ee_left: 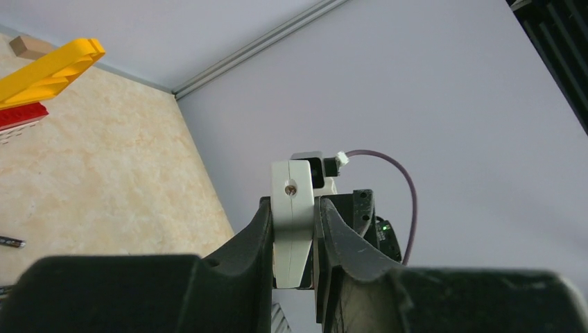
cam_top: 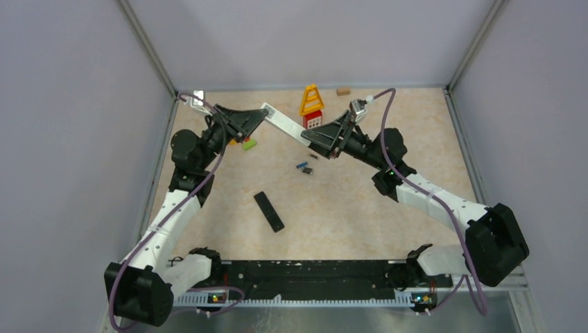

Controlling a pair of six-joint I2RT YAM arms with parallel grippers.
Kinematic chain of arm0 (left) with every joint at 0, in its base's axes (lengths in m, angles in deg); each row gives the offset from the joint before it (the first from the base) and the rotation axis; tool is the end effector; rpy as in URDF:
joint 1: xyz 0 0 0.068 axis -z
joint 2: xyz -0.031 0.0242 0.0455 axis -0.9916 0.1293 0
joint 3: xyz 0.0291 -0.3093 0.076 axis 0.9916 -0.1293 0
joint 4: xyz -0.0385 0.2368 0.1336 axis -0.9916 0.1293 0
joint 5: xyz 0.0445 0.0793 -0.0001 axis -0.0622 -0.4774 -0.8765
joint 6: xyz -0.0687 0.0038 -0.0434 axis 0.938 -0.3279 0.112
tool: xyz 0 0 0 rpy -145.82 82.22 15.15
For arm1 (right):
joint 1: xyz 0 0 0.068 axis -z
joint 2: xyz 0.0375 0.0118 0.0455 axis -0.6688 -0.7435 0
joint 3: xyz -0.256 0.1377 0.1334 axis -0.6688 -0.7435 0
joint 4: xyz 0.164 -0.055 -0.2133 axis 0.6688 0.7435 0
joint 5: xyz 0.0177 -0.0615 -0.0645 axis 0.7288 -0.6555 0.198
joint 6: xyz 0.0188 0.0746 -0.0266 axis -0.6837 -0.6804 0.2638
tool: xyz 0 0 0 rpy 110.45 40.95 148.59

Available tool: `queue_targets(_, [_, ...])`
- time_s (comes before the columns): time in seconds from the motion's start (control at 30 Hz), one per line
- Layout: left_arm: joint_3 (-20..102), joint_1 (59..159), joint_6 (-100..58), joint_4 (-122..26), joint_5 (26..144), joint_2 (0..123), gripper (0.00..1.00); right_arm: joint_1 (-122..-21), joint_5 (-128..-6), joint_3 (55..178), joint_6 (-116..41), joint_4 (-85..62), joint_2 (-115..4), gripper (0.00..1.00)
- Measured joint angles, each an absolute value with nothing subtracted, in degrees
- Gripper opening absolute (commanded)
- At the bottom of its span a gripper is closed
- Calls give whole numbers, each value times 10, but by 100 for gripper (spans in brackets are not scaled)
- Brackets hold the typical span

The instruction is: Load the batteries into the remote control

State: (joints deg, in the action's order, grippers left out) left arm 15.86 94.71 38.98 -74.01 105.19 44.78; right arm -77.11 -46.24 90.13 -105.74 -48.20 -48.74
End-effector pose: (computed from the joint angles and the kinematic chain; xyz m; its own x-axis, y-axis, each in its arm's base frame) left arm 0.2419 -0.0867 0.4248 -0.5142 -0.7406 -0.4325 0.4620 0.1857 -0.8672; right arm 0.2489 0.2159 0.3847 -0.8141 0.4675 -0.3446 -0.3833 0.0134 0.9235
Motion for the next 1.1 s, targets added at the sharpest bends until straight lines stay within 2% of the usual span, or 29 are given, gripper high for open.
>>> queue_targets(0.2, [150,947,414,-759,1055,448,1,-772,-473,860,-1117,-613,-518,58])
queue_targets(0.23, [149,947,415,-758,1057,448,4,-773,-473,860,-1124,-629,-529,51])
queue_targets(0.3, [149,947,417,-759,1059,448,14,-775,-474,862,-1132,-645,-544,37])
queue_targets(0.33, [149,947,419,-759,1061,448,22,-777,-473,864,-1137,-650,-552,29])
queue_targets(0.4, [148,947,418,-758,1061,448,46,-778,-471,872,-1146,-660,-563,21])
queue_targets(0.47, [148,943,426,-758,1060,448,66,-779,-468,881,-1150,-670,-568,17])
queue_targets(0.5, [148,944,424,-759,1064,448,72,-779,-469,885,-1151,-672,-569,15])
queue_targets(0.57, [148,948,423,-758,1073,447,76,-781,-469,890,-1151,-672,-572,13])
queue_targets(0.77, [148,951,407,-752,1095,447,75,-782,-461,901,-1150,-670,-595,11])
queue_targets(0.97, [148,954,386,-745,1104,464,50,-782,-454,911,-1145,-663,-609,10])
queue_targets(1.1, [148,957,368,-737,1112,475,38,-783,-450,923,-1134,-649,-614,10])
